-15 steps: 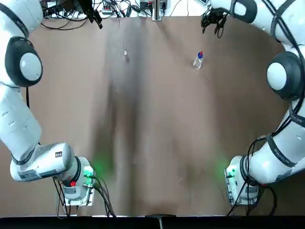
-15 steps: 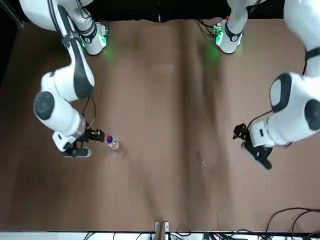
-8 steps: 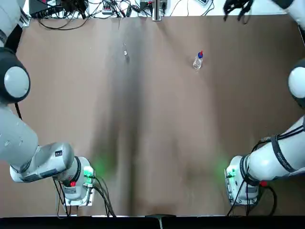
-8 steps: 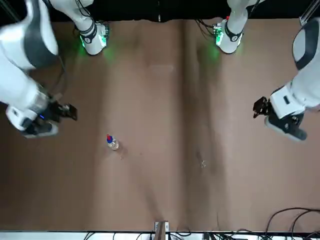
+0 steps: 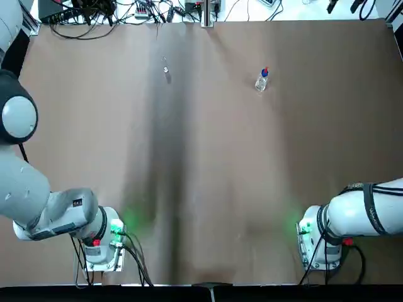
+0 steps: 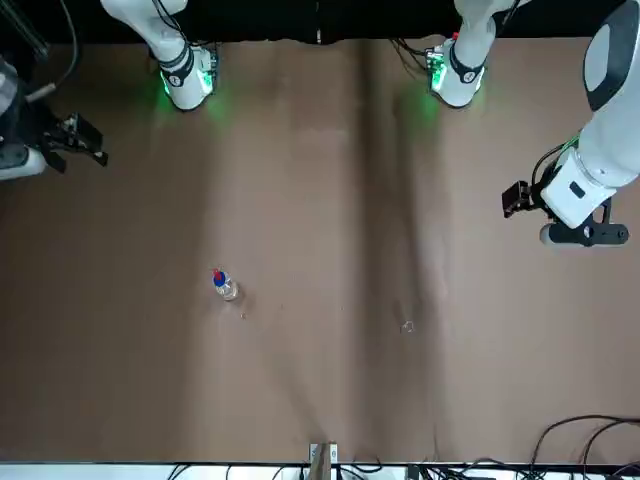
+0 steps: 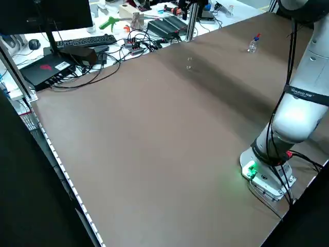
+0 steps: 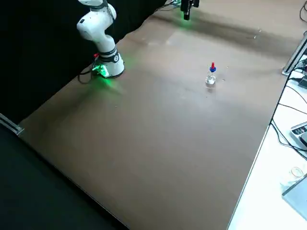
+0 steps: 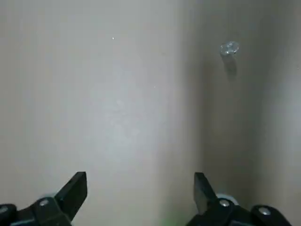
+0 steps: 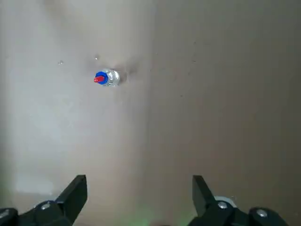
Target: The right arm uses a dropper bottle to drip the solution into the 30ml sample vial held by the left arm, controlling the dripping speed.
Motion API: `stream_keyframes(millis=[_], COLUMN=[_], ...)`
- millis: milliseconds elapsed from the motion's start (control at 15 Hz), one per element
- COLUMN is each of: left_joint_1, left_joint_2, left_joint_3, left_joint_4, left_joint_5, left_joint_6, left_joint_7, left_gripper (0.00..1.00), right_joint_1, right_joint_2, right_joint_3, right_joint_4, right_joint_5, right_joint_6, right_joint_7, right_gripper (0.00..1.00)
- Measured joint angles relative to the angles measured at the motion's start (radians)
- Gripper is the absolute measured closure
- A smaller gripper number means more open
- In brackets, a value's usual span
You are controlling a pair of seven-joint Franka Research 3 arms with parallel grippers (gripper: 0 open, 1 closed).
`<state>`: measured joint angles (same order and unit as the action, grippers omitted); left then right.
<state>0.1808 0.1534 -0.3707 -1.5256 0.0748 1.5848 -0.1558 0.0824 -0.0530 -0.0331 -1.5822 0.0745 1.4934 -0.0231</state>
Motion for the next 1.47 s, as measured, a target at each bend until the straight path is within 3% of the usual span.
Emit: stream_keyframes(millis=[333,1467], left_joint_1=[0.0,0.008], left_joint_2=[0.001,-0.001], left_joint_3=[0.001,0.007], left_joint_4=[-0.001,0.012], left_joint_5=[-0.004,0.029], left_joint_6=[-0.006,-0.006], left_joint_7=[-0.08,-0.079], left_gripper=[0.0,0.0], right_joint_1=[-0.011,-0.011], right_joint_2=[-0.022,-0.022], right_joint_3=[0.004,0.01], right_joint_4=[-0.036,-0.072], right_joint_5=[0.0,0.0], right_joint_6=[0.006,0.052], right_joint_7=[0.0,0.0], right_gripper=[0.0,0.0])
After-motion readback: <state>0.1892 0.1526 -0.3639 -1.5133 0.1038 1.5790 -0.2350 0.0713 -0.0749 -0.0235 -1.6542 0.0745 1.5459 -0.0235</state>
